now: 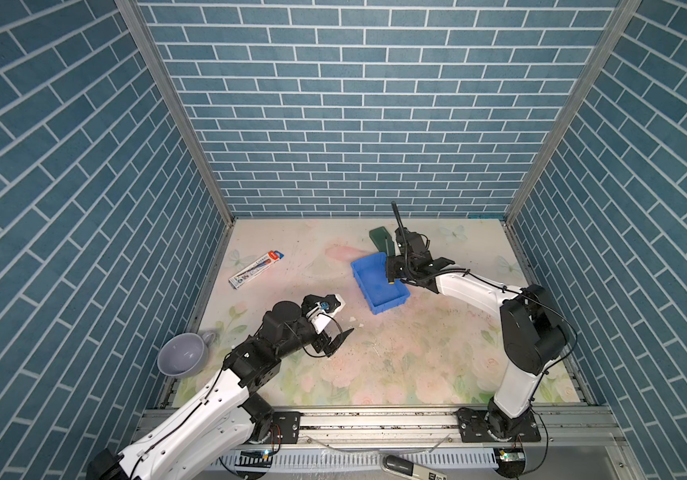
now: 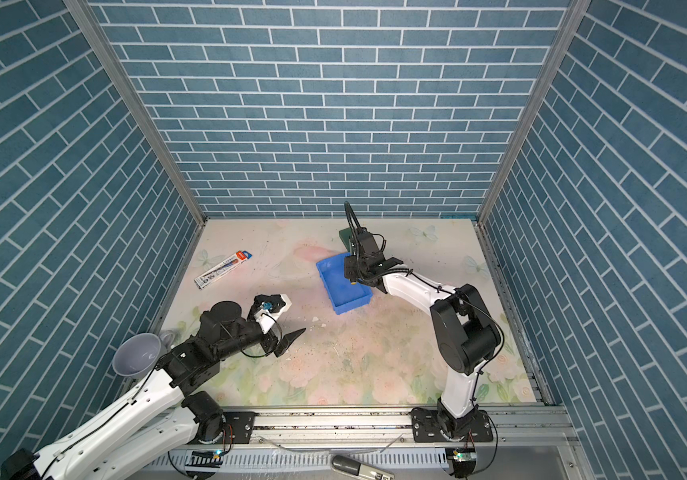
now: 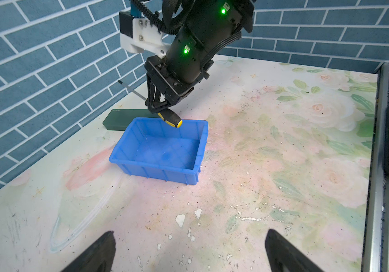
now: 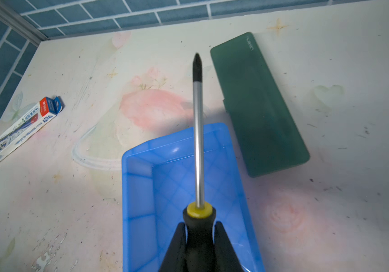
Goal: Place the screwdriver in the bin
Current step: 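Carry the screwdriver with the right gripper over the blue bin, then lower the screwdriver into the bin and open the right gripper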
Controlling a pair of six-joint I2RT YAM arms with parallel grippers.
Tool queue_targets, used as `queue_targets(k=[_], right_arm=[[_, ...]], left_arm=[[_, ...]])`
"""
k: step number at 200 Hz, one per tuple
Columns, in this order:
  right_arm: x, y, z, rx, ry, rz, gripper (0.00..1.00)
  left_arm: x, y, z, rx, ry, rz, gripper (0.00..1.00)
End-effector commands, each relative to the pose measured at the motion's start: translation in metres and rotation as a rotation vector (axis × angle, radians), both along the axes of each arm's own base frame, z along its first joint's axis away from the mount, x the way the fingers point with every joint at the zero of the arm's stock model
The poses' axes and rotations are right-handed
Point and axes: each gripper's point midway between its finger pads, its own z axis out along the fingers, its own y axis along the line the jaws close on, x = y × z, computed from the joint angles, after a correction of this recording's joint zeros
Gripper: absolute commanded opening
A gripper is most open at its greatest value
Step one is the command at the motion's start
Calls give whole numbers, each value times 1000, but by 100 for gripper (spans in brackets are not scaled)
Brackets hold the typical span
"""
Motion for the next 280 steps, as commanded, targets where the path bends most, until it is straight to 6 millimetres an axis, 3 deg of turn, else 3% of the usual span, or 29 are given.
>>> queue_targets(k=[1,47,106,230,280], right_arm=[[6,20,12,-2,-53,62,1],[-3,30,-18,-91,-9,208,1],[-18,36,-40,-157,17,370,1],[-6,20,-83,-323,86,332,1],[-4,19,-84,-342,84,338,11]], left_arm=[[-1,4,-7,13,-8,2,100],[-3,1,-8,17,-9,-23,100],[-7,-1,-10,24,-4,-47,100],[-7,-4,-11,29,0,-65,100],[-7,-5,-12,31,4,-69,100]])
